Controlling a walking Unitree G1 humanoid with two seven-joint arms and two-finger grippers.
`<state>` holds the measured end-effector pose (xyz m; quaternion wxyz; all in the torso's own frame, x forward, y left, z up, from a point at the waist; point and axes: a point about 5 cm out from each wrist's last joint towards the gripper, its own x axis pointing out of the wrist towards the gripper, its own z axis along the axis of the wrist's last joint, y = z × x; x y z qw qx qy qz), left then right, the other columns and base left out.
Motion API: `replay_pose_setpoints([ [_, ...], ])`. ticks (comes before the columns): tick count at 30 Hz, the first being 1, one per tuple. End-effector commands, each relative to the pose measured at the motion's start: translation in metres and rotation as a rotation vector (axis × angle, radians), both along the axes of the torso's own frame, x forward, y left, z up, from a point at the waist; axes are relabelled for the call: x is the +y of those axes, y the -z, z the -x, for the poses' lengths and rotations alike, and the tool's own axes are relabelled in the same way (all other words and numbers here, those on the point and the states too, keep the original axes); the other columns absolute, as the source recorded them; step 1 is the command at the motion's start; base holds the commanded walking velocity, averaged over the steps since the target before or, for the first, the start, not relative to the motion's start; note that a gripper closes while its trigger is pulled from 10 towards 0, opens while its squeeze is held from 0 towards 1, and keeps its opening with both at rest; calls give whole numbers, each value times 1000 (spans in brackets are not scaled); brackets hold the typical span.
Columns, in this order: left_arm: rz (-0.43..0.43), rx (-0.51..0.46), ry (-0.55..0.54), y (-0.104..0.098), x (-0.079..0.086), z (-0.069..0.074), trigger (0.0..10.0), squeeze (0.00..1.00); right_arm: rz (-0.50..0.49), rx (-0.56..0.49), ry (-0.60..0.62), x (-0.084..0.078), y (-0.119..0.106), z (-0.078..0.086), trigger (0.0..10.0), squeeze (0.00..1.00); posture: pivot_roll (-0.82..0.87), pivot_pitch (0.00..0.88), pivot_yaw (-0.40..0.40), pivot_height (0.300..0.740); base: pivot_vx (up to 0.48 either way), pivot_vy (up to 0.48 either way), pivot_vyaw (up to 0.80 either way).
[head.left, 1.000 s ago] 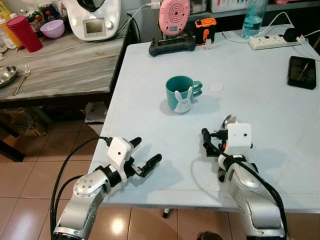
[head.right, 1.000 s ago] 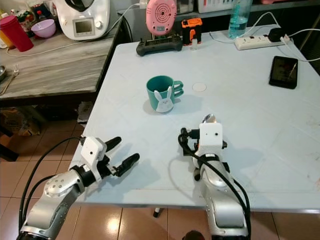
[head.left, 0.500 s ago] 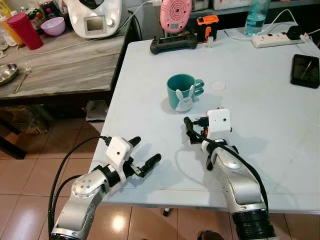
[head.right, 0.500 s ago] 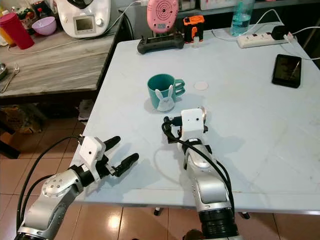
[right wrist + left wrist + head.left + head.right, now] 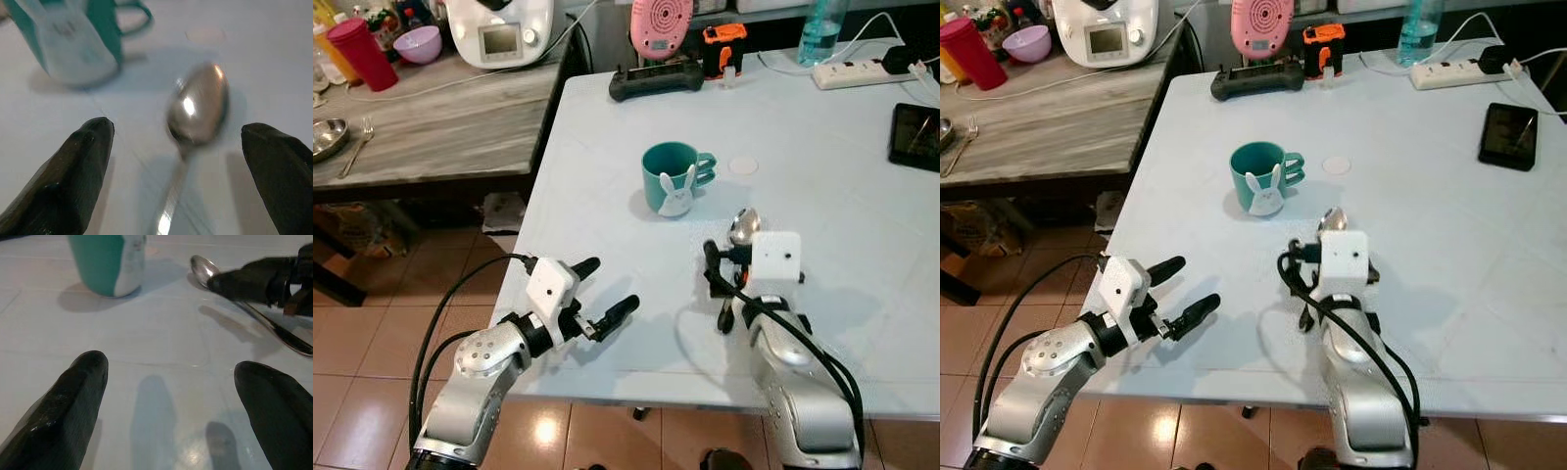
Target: Setting the table
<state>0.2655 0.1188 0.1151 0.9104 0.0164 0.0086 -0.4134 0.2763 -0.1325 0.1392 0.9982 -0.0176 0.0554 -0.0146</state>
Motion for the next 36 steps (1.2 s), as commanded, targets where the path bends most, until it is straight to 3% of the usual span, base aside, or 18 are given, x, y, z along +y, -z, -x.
replay_pose_setpoints([
  [1, -24, 3, 2, 2, 4, 0, 10000, 0, -18, -1, 12, 2, -3, 3, 10000, 0, -265, 161, 174, 740, 0, 0, 0],
  [8, -23, 6, 31, 2, 0, 0, 10000, 0, -65, 37, 28, 2, 7, 0, 10000, 0, -263, 155, 177, 740, 0, 0, 0],
  [9, -22, 4, 38, 2, -1, 0, 10000, 0, -65, 51, 11, 5, 8, -4, 5608, 0, -263, 154, 176, 740, 0, 0, 0],
  [10, -21, 4, 40, 1, -1, 0, 10000, 0, -65, 60, 1, 7, 8, -6, 4118, 0, -258, 153, 173, 740, 0, 0, 0],
  [11, -21, 3, 41, 1, -1, 0, 10000, 0, -65, 65, -6, 8, 9, -7, 4118, 0, -258, 153, 173, 740, 0, 0, 0],
  [12, -21, 3, 42, 1, -2, 0, 10000, 0, -62, 71, -20, 10, 10, -9, 2706, 0, -258, 153, 173, 740, 0, 0, 0],
  [16, -18, 2, 38, 2, -3, 1, 10000, 0, -47, 96, -56, 14, 14, -13, 2706, 0, -252, 151, 167, 740, 0, 0, 0],
  [17, -14, 5, 37, 3, -4, 3, 10000, 0, -44, 103, -67, 14, 15, -15, 1373, 0, -249, 151, 163, 740, 0, 0, 0],
  [19, -9, 11, 40, 6, -7, 8, 10000, 0, -32, 123, -90, 16, 17, -18, 1137, 0, -249, 151, 163, 740, 0, 0, 0],
  [22, -16, 10, 51, 7, -9, 9, 10000, 0, -28, 137, -114, 22, 17, -19, 0, 0, -247, 151, 155, 740, 0, 0, 0],
  [30, -19, 10, 41, 8, -7, 6, 10000, 0, -32, 194, -127, 25, 27, -11, 0, 0, -243, 149, 146, 740, 0, 0, 0],
  [36, -14, 2, 45, 6, -10, 5, 10000, 0, -35, 225, -125, 16, 36, -3, 0, 0, -254, 147, 152, 740, 0, 0, 0],
])
